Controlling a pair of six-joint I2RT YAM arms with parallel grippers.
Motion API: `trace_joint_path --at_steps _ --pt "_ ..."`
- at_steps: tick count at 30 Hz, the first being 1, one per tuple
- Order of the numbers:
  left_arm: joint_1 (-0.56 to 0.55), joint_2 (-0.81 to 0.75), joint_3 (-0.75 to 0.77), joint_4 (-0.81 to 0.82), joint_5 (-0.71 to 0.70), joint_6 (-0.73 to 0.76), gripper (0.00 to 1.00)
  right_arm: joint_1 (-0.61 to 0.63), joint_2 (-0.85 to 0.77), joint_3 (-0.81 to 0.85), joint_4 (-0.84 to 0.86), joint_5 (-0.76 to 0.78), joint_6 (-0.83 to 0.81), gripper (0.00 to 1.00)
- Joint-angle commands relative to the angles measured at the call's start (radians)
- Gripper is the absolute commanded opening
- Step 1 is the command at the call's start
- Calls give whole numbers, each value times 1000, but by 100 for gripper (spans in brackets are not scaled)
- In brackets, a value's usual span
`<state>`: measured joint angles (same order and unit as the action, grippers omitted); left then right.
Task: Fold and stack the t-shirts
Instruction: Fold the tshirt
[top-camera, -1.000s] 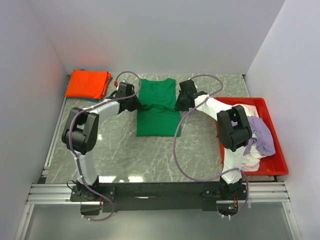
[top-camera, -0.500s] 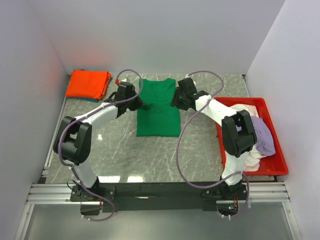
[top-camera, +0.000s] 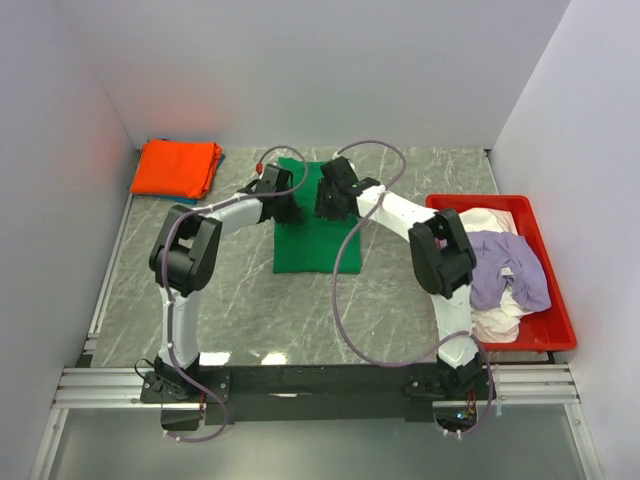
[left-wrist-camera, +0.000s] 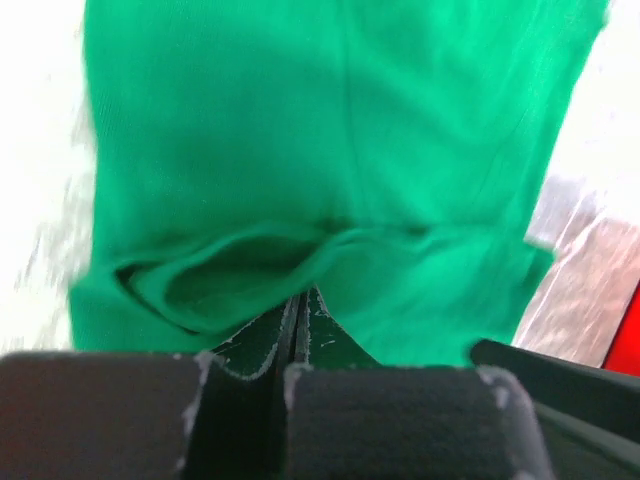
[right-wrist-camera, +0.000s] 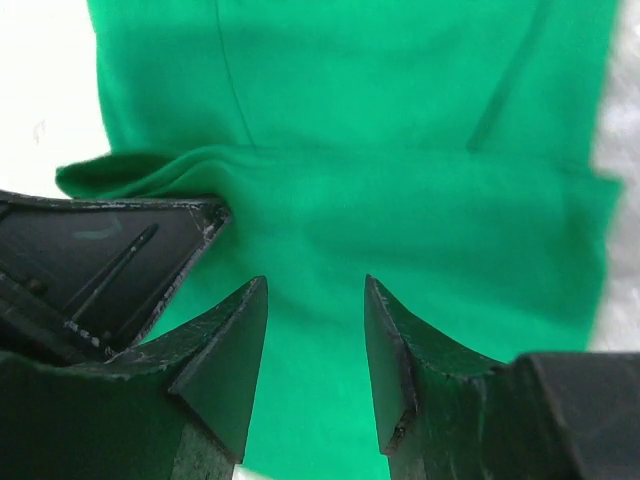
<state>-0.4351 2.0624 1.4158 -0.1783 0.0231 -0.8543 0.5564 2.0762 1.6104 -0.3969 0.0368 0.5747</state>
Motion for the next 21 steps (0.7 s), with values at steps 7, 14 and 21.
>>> trace_joint_path --at_steps 7,14,21 --pt "48 53 117 -17 1 38 1 -46 173 195 -71 8 -36 50" --pt "70 110 103 -20 15 38 1 -61 200 218 -89 6 -39 49" --pt "85 68 100 0 52 58 5 -87 124 215 -109 3 -61 50"
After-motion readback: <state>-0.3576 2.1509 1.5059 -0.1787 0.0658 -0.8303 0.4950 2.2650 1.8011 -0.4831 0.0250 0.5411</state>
